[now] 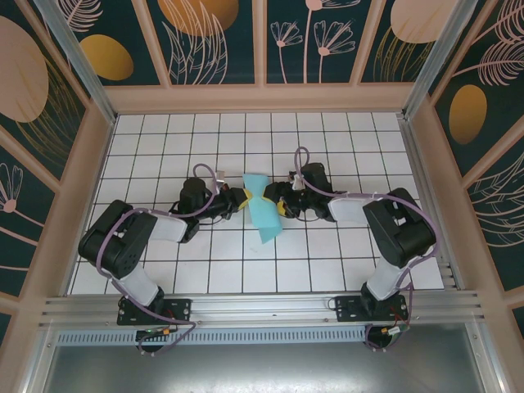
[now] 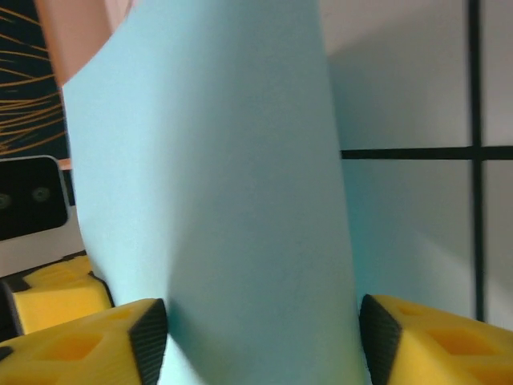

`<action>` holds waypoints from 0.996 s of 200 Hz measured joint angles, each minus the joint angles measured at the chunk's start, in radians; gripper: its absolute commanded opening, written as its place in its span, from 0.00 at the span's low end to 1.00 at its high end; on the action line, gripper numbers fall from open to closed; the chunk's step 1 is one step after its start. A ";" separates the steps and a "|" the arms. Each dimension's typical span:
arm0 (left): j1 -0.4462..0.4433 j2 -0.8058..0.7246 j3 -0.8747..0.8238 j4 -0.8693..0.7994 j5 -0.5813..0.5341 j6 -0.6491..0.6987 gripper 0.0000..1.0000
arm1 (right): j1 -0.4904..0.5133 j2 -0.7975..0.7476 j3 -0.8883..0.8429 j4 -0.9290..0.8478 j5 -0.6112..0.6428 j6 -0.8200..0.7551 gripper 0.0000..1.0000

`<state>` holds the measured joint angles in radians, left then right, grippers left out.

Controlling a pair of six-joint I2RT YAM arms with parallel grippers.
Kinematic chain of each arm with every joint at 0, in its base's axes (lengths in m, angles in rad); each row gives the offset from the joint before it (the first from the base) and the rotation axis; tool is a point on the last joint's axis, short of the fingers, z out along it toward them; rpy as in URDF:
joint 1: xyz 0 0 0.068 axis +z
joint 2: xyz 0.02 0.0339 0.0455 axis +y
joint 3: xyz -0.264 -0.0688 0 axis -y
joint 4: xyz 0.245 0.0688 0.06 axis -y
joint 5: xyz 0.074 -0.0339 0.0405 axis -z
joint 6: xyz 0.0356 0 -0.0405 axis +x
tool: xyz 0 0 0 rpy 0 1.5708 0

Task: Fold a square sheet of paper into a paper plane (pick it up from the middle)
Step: Fold the square sheet of paper in half at the center of the table.

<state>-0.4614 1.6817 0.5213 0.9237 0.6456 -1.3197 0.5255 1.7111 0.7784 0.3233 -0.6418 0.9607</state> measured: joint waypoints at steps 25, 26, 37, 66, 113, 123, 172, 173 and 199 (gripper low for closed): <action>-0.003 0.028 0.010 -0.021 0.001 0.019 0.00 | 0.000 -0.029 0.016 -0.106 0.053 -0.070 0.78; -0.003 0.029 0.011 -0.021 0.001 0.020 0.00 | 0.000 -0.031 0.017 -0.113 0.056 -0.074 0.78; -0.007 0.045 0.019 -0.024 0.001 0.026 0.00 | 0.000 -0.042 0.027 -0.160 0.078 -0.109 0.78; -0.036 0.061 0.035 -0.059 -0.006 0.049 0.00 | 0.000 -0.058 0.064 -0.272 0.119 -0.203 0.79; -0.063 0.079 0.038 -0.076 -0.030 0.064 0.01 | -0.002 -0.058 0.086 -0.396 0.137 -0.314 0.72; -0.063 0.082 0.038 -0.076 -0.034 0.064 0.01 | -0.002 -0.057 0.088 -0.412 0.137 -0.326 0.70; -0.063 0.085 0.039 -0.106 -0.054 0.089 0.02 | -0.002 -0.022 0.108 -0.431 0.117 -0.351 0.65; -0.063 0.085 0.039 -0.108 -0.053 0.089 0.02 | -0.002 -0.022 0.108 -0.431 0.117 -0.352 0.65; -0.063 0.090 0.046 -0.127 -0.056 0.101 0.04 | -0.002 -0.008 0.110 -0.436 0.118 -0.354 0.59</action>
<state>-0.5247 1.7714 0.5671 0.7971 0.5896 -1.2186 0.5232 1.7035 0.8886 -0.1131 -0.5240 0.6064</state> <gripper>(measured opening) 0.066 0.621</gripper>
